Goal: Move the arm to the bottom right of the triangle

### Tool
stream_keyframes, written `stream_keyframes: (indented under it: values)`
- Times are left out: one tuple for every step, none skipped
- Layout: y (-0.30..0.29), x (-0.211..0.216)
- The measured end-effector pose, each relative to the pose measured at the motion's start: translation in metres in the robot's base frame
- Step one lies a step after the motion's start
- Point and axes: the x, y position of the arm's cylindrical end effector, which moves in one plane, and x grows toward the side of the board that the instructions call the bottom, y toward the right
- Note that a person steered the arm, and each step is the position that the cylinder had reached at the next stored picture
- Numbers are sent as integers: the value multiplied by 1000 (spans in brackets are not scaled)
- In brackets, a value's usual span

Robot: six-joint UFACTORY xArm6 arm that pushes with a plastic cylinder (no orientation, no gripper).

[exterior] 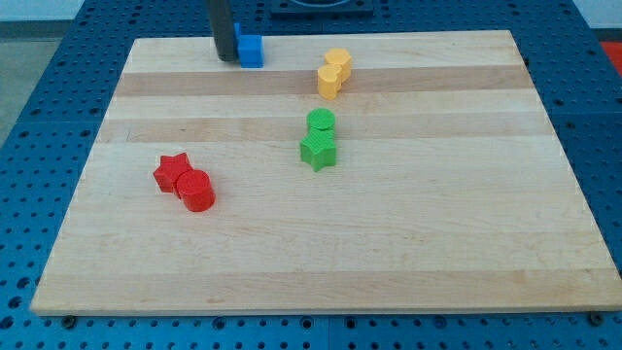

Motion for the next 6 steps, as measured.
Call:
stream_keyframes:
  values:
    - [35, 0]
    - [72, 1]
    - [107, 1]
    - [125, 1]
    - [72, 4]
    - [-30, 24]
